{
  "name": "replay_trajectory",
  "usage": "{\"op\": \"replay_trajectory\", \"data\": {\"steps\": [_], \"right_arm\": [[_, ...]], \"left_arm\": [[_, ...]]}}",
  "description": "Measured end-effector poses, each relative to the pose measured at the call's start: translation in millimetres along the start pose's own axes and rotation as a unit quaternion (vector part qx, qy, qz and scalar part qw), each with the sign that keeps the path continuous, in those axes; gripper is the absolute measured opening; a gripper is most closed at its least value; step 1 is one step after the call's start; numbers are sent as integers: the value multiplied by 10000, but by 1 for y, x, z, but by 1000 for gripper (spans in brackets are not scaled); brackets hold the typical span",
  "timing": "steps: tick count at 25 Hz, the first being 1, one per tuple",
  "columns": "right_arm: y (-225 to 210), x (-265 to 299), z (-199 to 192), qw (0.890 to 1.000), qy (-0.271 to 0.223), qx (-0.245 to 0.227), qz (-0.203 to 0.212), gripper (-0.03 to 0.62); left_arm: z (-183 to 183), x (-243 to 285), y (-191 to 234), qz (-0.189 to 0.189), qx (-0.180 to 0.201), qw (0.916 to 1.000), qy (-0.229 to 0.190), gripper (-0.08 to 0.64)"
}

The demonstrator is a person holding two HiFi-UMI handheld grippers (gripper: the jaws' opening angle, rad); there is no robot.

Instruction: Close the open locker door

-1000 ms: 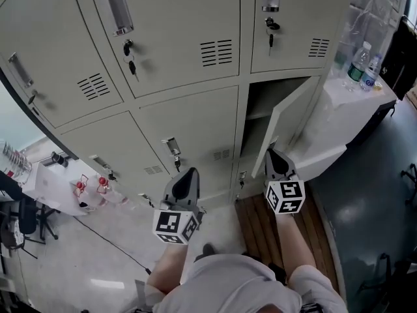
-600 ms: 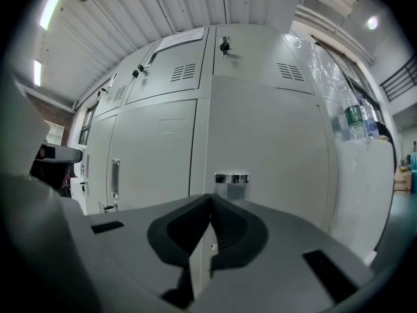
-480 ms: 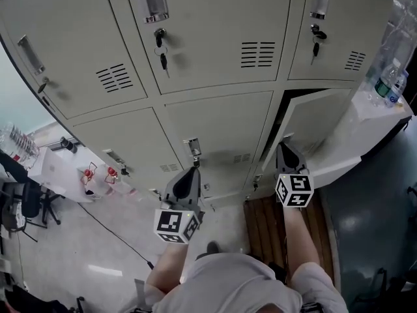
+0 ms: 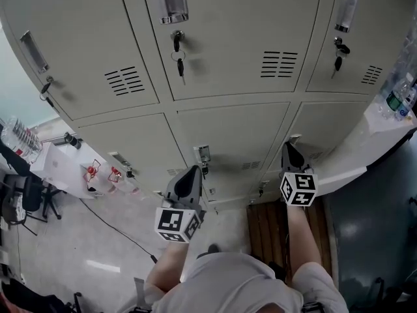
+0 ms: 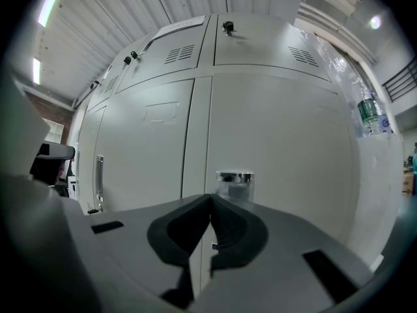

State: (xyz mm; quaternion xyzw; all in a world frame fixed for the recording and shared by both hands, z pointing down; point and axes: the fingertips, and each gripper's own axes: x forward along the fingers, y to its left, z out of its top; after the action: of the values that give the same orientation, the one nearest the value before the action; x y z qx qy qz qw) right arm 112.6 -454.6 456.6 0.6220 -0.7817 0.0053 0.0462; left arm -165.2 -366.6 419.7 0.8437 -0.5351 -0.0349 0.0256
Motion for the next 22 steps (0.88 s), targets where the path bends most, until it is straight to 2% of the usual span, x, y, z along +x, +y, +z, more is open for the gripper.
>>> {"op": "replay_trajectory", "data": {"steps": [8, 22], "right_arm": [[0, 7, 1, 9999, -41, 140, -16, 12], [3, -1, 8, 9996, -135, 227, -56, 12]], "left_arm": [[0, 13, 7, 1, -6, 10000, 6, 8], [-2, 17, -10, -151, -47, 9999, 15, 8]]}}
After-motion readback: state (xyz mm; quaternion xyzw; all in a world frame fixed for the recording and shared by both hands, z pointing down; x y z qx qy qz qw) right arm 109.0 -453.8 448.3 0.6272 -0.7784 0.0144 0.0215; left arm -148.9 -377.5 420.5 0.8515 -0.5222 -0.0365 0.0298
